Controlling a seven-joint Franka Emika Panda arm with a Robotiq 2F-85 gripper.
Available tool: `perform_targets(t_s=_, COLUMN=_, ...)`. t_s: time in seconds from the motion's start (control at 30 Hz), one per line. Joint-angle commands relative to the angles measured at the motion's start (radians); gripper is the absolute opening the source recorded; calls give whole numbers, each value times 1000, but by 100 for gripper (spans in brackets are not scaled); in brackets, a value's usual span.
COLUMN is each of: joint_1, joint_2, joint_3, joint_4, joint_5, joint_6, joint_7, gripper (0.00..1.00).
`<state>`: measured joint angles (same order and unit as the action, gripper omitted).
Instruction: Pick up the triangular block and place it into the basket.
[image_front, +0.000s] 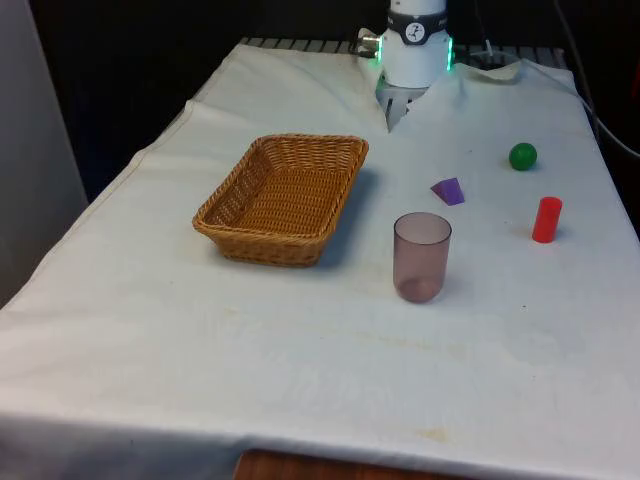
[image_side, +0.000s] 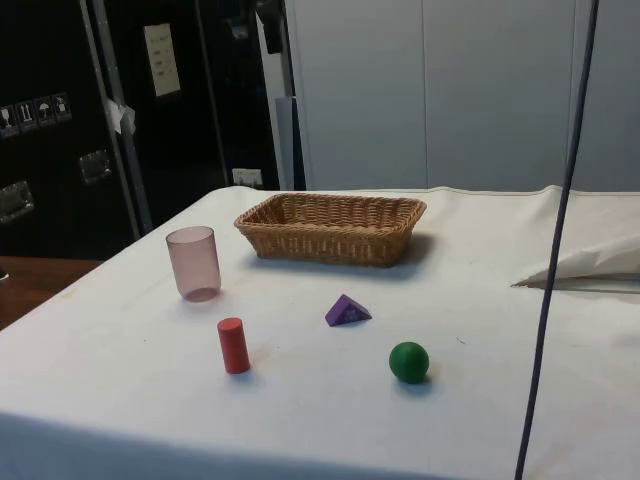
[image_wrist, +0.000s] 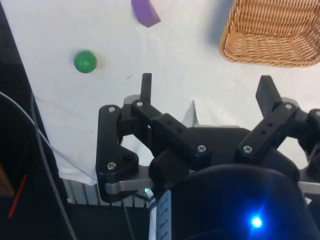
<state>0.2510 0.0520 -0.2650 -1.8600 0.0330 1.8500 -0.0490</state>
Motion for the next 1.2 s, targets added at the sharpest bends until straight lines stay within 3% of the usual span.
perform_targets(t_s=0.0, joint_1=-2, joint_2=13, joint_3=-1, joint_4=12, joint_5=8, joint_6=-2, joint_7=-8, gripper=100)
perform_targets(t_s=0.33, joint_1=-3, joint_2=49, joint_3=-3, joint_4=43, joint_5=15, joint_6=3, joint_7=-26, gripper=100)
perform_targets(t_s=0.57, joint_1=5, joint_2=6, joint_3=13, joint_4=-17, joint_5=-5, joint_6=28, joint_7=-2, gripper=100)
perform_targets(t_s=0.6, joint_1=1, joint_2=27, joint_3=11, joint_4=7, joint_5=4, joint_6=6, joint_7=-13, gripper=100)
perform_targets(t_s=0.63, joint_1=6, joint_2=0, joint_3=15, joint_4=-28, joint_5=-7, joint_6=34, joint_7=1, gripper=100)
perform_targets(t_s=1.17, joint_1=5, joint_2=-125, joint_3=51, joint_4=-256, joint_5=-20, joint_6=173, joint_7=23, gripper=100)
